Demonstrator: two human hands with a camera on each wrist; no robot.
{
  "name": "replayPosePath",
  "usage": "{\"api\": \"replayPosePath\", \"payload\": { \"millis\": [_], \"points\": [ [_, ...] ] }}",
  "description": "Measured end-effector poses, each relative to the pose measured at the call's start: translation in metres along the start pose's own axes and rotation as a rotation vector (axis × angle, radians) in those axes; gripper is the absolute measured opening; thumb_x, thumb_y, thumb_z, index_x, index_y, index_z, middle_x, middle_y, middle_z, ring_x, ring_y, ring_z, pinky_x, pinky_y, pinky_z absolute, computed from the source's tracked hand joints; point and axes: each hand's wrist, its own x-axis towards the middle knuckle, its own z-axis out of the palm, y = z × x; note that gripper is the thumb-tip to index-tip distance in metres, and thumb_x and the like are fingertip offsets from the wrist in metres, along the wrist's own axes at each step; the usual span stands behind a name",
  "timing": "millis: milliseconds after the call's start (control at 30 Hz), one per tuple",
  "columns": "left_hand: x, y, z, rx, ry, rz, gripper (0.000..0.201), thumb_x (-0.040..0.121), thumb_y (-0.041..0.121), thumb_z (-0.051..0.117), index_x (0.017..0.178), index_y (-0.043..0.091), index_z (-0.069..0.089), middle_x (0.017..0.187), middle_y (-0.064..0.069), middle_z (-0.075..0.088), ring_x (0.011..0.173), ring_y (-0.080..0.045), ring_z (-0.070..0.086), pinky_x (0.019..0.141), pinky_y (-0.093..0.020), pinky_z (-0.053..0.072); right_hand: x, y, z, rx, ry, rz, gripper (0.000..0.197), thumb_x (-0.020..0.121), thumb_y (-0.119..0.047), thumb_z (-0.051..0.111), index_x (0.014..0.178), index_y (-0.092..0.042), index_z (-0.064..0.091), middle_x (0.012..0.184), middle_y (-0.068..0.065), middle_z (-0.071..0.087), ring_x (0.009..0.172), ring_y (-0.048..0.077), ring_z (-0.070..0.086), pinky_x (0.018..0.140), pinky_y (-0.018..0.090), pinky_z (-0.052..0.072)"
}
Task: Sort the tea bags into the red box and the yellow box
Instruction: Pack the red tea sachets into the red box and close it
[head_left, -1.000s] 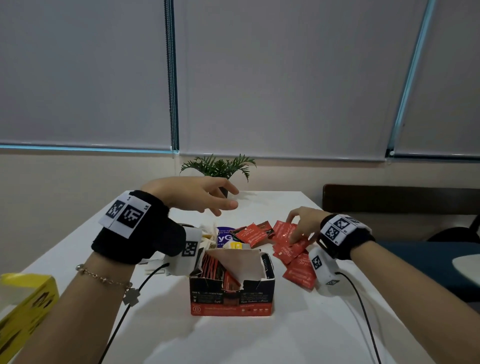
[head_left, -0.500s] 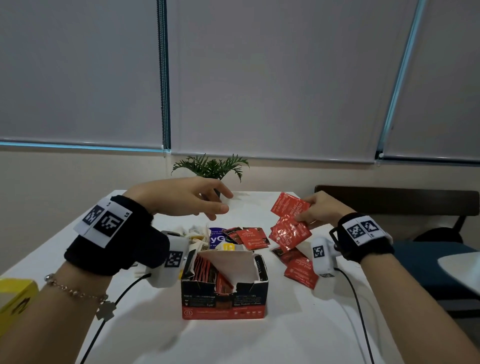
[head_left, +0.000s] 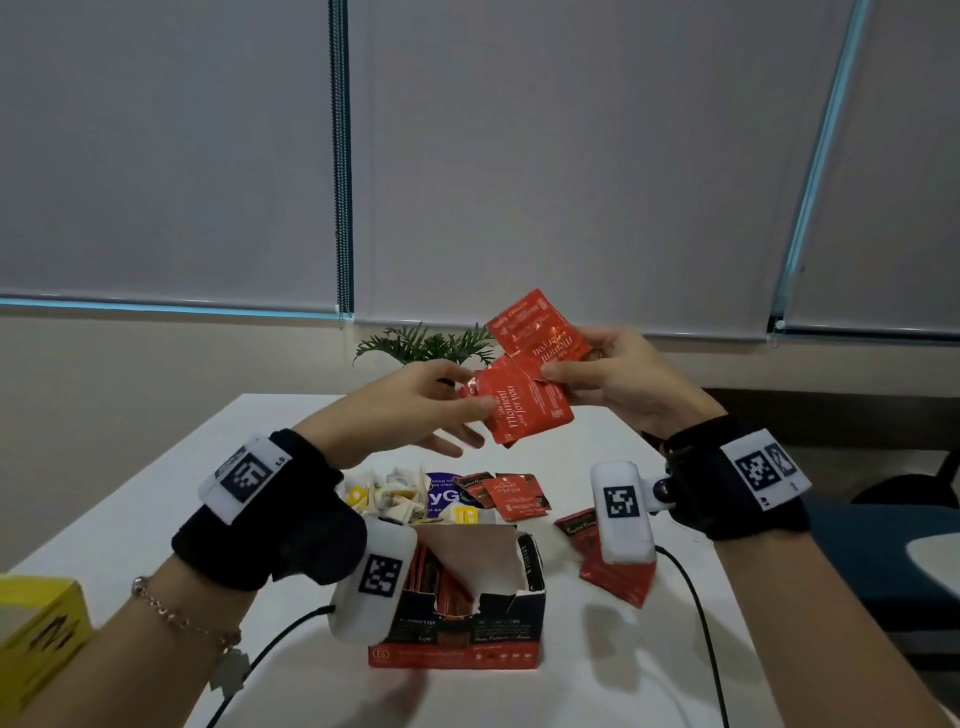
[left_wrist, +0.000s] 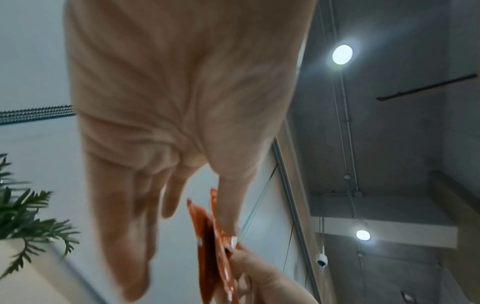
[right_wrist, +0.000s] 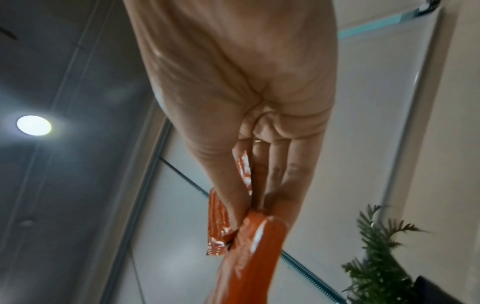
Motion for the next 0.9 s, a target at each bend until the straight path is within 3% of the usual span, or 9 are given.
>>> {"api": "replayPosePath", "payload": {
  "millis": [133, 233, 367, 600, 700, 800, 900],
  "points": [
    [-0.001, 0.004, -0.003, -0.118, 0.151, 0.075, 0.033, 0.084, 0.011, 0.071, 0.115, 0.013, 0.060, 0.094, -0.004, 0.073, 0.078, -0.017, 0.073, 0.068, -0.027, 0.060, -0.005, -0.007, 0.017, 0.037, -0.014, -0.079, 0.029, 0.079, -0.002, 0.073, 0.107, -0.008, 0.068, 0.100, 0.009, 0.072, 0.085, 0.016, 0.074, 0.066, 0.026, 0.059],
    [-0.001, 0.004, -0.006, -0.104, 0.232, 0.124, 0.026, 0.082, 0.010, 0.073, 0.105, 0.010, 0.062, 0.090, -0.005, 0.071, 0.074, -0.019, 0.073, 0.061, -0.027, 0.059, -0.008, -0.004, 0.019, 0.005, -0.071, -0.083, 0.031, 0.079, 0.000, 0.073, 0.109, -0.002, 0.069, 0.103, 0.013, 0.074, 0.093, 0.024, 0.073, 0.073, 0.031, 0.061],
    [-0.001, 0.002, -0.008, -0.116, 0.266, 0.143, 0.025, 0.081, 0.013, 0.073, 0.099, 0.002, 0.059, 0.091, -0.009, 0.071, 0.077, -0.024, 0.073, 0.066, -0.035, 0.061, -0.011, -0.004, 0.012, -0.011, -0.018, -0.095, 0.029, 0.078, 0.002, 0.074, 0.107, 0.000, 0.070, 0.100, 0.014, 0.075, 0.090, 0.027, 0.073, 0.076, 0.034, 0.061],
    [0.001, 0.001, -0.013, -0.124, 0.286, 0.103, 0.022, 0.081, 0.017, 0.073, 0.096, 0.012, 0.057, 0.101, -0.008, 0.070, 0.081, -0.018, 0.074, 0.067, -0.029, 0.060, -0.012, -0.017, -0.010, 0.142, 0.190, -0.132, 0.017, 0.082, 0.002, 0.070, 0.098, -0.002, 0.068, 0.095, 0.009, 0.074, 0.078, 0.018, 0.074, 0.065, 0.024, 0.060],
    [0.002, 0.001, -0.013, -0.135, 0.293, 0.096, 0.027, 0.080, 0.015, 0.074, 0.097, 0.012, 0.053, 0.101, -0.007, 0.070, 0.081, -0.019, 0.074, 0.065, -0.030, 0.060, -0.012, -0.017, -0.011, 0.162, 0.194, -0.123, 0.018, 0.082, 0.000, 0.070, 0.100, -0.002, 0.066, 0.092, 0.006, 0.074, 0.079, 0.018, 0.074, 0.063, 0.022, 0.059],
    [0.001, 0.001, -0.014, -0.169, 0.283, 0.101, 0.038, 0.080, 0.013, 0.073, 0.109, 0.011, 0.050, 0.100, -0.010, 0.072, 0.082, -0.021, 0.074, 0.067, -0.034, 0.061, -0.013, -0.018, -0.008, 0.145, 0.155, -0.121, 0.017, 0.083, -0.001, 0.070, 0.099, -0.005, 0.067, 0.087, 0.001, 0.076, 0.081, 0.017, 0.074, 0.063, 0.021, 0.058],
    [-0.001, 0.003, -0.015, -0.157, 0.305, 0.142, 0.035, 0.085, 0.014, 0.069, 0.116, 0.016, 0.052, 0.096, -0.008, 0.071, 0.076, -0.014, 0.073, 0.060, -0.025, 0.058, -0.015, -0.018, -0.005, 0.110, 0.120, -0.130, 0.018, 0.082, -0.003, 0.070, 0.099, -0.008, 0.068, 0.091, 0.002, 0.076, 0.083, 0.018, 0.074, 0.065, 0.022, 0.059]
  ]
}}
